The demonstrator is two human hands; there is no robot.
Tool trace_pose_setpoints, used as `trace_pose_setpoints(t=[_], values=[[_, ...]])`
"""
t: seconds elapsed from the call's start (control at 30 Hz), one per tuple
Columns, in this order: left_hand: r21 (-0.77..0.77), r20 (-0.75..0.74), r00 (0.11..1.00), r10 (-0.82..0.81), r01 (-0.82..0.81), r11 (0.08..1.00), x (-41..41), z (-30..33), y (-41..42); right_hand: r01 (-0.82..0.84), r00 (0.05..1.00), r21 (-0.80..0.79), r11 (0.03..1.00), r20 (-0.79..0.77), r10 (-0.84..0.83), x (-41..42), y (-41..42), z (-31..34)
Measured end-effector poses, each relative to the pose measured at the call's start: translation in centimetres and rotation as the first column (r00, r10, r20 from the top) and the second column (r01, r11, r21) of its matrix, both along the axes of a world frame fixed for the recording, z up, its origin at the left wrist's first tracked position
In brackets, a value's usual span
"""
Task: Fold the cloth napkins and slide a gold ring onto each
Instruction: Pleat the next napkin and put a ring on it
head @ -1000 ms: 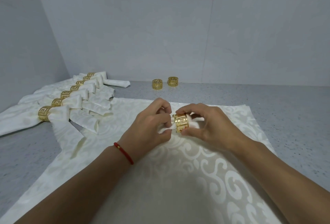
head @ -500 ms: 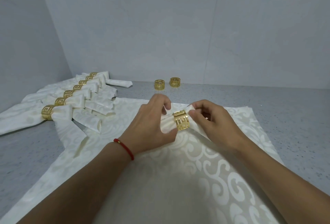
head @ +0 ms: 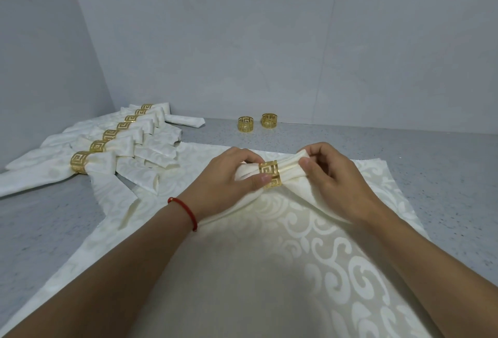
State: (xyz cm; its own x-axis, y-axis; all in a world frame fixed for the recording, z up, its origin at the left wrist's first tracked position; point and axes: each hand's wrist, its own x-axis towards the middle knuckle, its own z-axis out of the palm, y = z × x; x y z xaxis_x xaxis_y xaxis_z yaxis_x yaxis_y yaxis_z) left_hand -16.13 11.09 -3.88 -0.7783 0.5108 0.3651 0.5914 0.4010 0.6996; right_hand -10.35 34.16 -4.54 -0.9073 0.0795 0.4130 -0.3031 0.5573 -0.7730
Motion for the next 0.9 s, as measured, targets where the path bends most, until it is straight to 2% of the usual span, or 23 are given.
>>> trace_pose_setpoints(t=[0.17,0.23,0.37,0.57,0.7,0.77,0.83,0.9], values=[[0.126,0.146,0.989,-0.013,-0.005,0.992,0.5,0.3,0.0,-0.015,1.0,0.022,1.0,0.002,0.015,0.3,-0.4,0.4],[0.222,0.24,0.97,-0.024,-0.03,0.975,0.6,0.5,0.0,-0.02,1.0,0.028,0.999,-0.003,0.02,0.4,-0.5,0.5],[0.382,0.426,0.896,-0.13,-0.048,0.923,0.5,1.1,-0.5,-0.031,0.998,-0.134,0.99,0.044,0.038,0.5,-0.2,1.1],[0.406,0.477,0.864,-0.162,-0.053,0.912,0.4,1.7,-0.8,-0.036,0.983,-0.183,0.982,0.172,0.069,1.0,-0.4,1.9],[0.421,0.543,0.821,-0.175,-0.086,0.903,1.0,1.9,-0.5,-0.047,0.99,-0.186,0.981,0.124,0.071,1.0,-0.6,2.1],[0.369,0.522,0.845,-0.119,-0.098,0.924,1.5,1.9,0.0,-0.072,0.992,-0.169,0.983,0.087,0.088,1.0,-0.7,2.0],[0.294,0.438,0.898,-0.048,-0.093,0.951,2.0,1.8,0.6,-0.121,0.99,-0.113,0.986,0.062,0.128,1.1,-1.0,1.9],[0.276,0.392,0.917,-0.075,-0.04,0.96,2.3,1.7,0.9,-0.164,0.985,-0.066,0.984,0.037,0.167,1.1,-1.4,1.8]])
